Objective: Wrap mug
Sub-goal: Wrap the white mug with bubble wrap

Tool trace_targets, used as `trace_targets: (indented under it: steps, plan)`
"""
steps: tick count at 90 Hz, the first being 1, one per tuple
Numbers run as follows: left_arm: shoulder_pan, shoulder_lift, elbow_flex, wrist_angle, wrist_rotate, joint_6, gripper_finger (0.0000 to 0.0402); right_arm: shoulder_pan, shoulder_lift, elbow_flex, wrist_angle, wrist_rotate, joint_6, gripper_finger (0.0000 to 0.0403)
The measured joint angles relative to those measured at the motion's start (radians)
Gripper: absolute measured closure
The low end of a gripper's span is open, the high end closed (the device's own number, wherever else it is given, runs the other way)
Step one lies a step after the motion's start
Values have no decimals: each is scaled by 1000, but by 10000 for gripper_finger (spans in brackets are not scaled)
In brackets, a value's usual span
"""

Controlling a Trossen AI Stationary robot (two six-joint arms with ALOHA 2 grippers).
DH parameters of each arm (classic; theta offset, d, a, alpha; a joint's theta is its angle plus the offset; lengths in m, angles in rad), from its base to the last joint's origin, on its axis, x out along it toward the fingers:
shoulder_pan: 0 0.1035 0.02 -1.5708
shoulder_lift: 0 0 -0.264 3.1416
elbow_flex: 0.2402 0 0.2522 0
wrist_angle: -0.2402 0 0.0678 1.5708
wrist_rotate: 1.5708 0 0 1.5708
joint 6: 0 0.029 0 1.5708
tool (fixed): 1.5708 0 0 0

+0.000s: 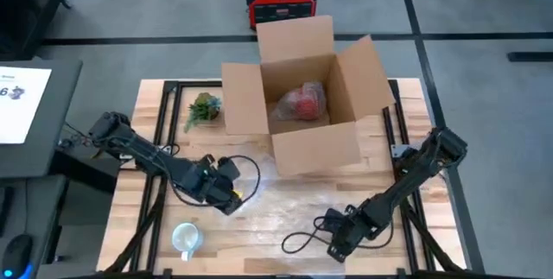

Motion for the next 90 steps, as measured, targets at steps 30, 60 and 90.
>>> trace_targets:
  steps: [30,60,90]
  plan:
    - [-259,-82,147,5,241,-211,402,-5,-11,3,78,113,-7,403]
    - [-533,-42,164,108,274,-562,369,-54,129,3,265,114,-9,403]
    - [-510,104,82,69,249,-556,235,-109,128,3,282,114,-68,403]
